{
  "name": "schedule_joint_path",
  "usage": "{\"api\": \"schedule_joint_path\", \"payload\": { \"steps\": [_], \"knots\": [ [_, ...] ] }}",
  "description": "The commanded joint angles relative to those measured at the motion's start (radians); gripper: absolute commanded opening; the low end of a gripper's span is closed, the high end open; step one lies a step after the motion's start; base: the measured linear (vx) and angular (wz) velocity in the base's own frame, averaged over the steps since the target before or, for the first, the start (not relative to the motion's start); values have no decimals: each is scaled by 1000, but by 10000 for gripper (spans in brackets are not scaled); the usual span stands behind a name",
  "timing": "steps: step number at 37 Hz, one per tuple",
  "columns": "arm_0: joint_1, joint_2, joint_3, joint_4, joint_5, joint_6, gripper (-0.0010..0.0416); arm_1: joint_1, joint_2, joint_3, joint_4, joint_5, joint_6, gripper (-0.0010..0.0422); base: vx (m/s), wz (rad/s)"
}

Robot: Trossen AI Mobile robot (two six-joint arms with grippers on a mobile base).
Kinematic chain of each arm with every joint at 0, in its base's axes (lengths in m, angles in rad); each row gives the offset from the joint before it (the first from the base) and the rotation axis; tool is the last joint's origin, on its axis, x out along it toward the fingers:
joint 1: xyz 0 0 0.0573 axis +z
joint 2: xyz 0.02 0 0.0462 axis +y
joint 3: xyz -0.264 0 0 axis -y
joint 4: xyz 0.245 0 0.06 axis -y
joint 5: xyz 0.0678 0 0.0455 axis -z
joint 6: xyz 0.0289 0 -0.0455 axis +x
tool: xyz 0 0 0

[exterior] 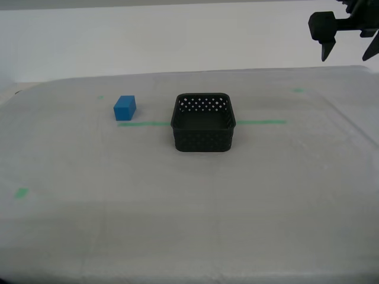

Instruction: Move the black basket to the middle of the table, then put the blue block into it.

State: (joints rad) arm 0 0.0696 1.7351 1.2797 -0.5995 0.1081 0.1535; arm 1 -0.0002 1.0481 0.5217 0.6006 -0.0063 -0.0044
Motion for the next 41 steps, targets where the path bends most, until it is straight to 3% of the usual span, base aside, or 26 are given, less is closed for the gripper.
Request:
{"api": "schedule_joint_path", "payload": {
  "steps": [1, 41],
  "knots": [
    [1, 0, 2, 0, 6, -5, 400, 0, 0, 2, 5, -1, 2, 0, 0, 0],
    [1, 0, 2, 1, 6, -4, 398, 0, 0, 2, 5, -1, 2, 0, 0, 0]
  ]
}}
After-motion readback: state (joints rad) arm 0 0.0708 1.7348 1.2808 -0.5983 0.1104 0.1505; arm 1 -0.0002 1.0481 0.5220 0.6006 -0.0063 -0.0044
